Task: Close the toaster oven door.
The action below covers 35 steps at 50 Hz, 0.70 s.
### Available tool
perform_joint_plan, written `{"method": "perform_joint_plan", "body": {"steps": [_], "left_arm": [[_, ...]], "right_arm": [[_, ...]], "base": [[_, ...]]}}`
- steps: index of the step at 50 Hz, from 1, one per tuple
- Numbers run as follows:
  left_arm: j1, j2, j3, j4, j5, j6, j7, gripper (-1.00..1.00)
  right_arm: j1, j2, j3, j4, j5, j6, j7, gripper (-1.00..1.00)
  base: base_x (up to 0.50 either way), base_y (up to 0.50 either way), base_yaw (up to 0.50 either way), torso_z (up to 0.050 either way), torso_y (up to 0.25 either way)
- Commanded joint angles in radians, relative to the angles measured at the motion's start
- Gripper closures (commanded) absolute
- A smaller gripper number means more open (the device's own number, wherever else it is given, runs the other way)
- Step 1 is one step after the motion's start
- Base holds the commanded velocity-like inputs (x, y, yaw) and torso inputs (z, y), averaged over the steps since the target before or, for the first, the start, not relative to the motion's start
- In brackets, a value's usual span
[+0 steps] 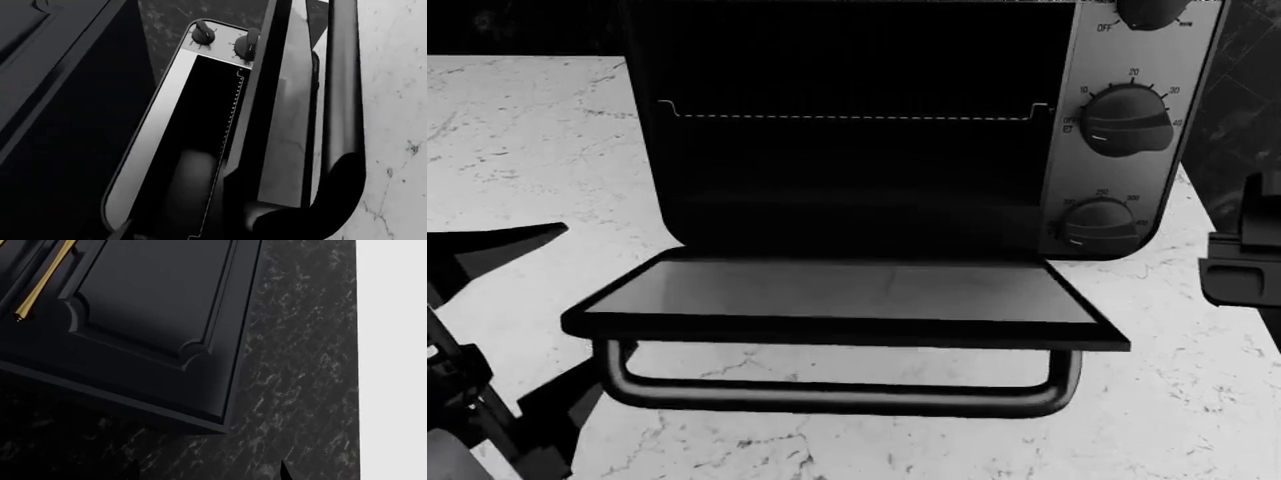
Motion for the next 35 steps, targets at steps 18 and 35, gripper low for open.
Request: {"method": "perform_joint_plan", "body": {"steps": [18,35], "left_arm": [[0.078,0.124,-0.055,0.172,-0.173,-0.338,-0.053,-1.0],[0.123,0.261,-0.135,0.304,-0.247,-0.636,-0.166,-1.0]], "right_arm": [[-0.124,0.012,0.132,-0.016,0.013,-0.02,-0.001,-1.0],[-0.196,0.006,0.2,-0.016,0.002,-0.036,-0.018,-1.0]], "base": [[0.0,0.0,0.0,0.0,0.001],[0.0,0.0,0.0,0.001,0.001]]}}
